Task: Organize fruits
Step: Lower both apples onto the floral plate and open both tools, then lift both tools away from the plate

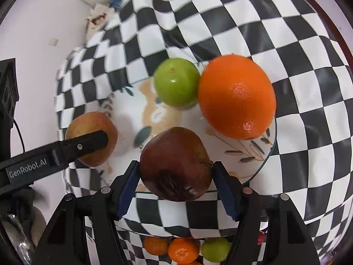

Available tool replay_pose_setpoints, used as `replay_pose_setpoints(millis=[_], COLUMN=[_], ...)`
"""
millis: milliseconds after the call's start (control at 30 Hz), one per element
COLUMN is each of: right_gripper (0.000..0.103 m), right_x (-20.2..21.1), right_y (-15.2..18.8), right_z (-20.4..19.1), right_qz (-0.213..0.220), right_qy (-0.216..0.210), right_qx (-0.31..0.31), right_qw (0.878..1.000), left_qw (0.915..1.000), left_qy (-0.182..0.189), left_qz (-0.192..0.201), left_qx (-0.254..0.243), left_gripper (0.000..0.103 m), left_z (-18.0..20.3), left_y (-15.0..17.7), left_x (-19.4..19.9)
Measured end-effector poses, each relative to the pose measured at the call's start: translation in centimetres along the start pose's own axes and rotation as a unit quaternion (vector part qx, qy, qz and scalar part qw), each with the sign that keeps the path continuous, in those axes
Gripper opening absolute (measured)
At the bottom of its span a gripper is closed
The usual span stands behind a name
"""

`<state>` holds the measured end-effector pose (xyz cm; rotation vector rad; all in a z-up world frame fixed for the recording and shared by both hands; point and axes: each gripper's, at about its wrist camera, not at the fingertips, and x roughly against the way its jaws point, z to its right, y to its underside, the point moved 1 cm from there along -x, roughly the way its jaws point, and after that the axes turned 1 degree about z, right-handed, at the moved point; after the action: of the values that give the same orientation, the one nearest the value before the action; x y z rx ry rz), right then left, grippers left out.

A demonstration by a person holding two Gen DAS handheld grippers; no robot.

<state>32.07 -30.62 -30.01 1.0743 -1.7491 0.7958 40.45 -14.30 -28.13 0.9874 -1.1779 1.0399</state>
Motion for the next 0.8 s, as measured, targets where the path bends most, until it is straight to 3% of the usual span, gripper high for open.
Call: replay_pose_setpoints(millis=[33,67,100,167,400,800], right_gripper=[0.090,0.094,0.094,0.094,0.094,0.094], right_x=[0.3,0.7,1.2,2.1,3.9,8.7], right_y=[-0.1,-0.1,-0.1,-0.1,0.3,3.6], right_z=[0.0,-0.1,-0.1,-0.2,0.5,-0.3], right_qz=[0.001,0.004,0.008,0.013,0.031,0.090], right_qy=[-0.003,-0.001,0.002,0.014,0.084,0.134], right_qx=[-0.001,0.003,0.008,0.015,0.031,0.059], right_qw=[1.000,1.000,1.000,1.000,0.995,0.985], left_qw=[1.0000,1.0000,0.9999,0.9995,0.9981,0.9865], left_qy=[0.003,0.001,0.000,-0.001,0.002,-0.046], left_qz=[-0.001,0.002,0.009,0.030,0.061,0.157], left_qx=[-0.003,-0.005,-0.008,-0.010,-0.004,0.000], left_gripper=[0.064,0.067,0.088,0.098,0.098,0.098], left_z=[0.0,0.0,0.0,0.0,-0.5,-1.6], left_y=[0.0,0.0,0.2,0.5,2.0,8.4], left_x=[-0.2,-0.3,-0.1,0.6,2.7,8.0])
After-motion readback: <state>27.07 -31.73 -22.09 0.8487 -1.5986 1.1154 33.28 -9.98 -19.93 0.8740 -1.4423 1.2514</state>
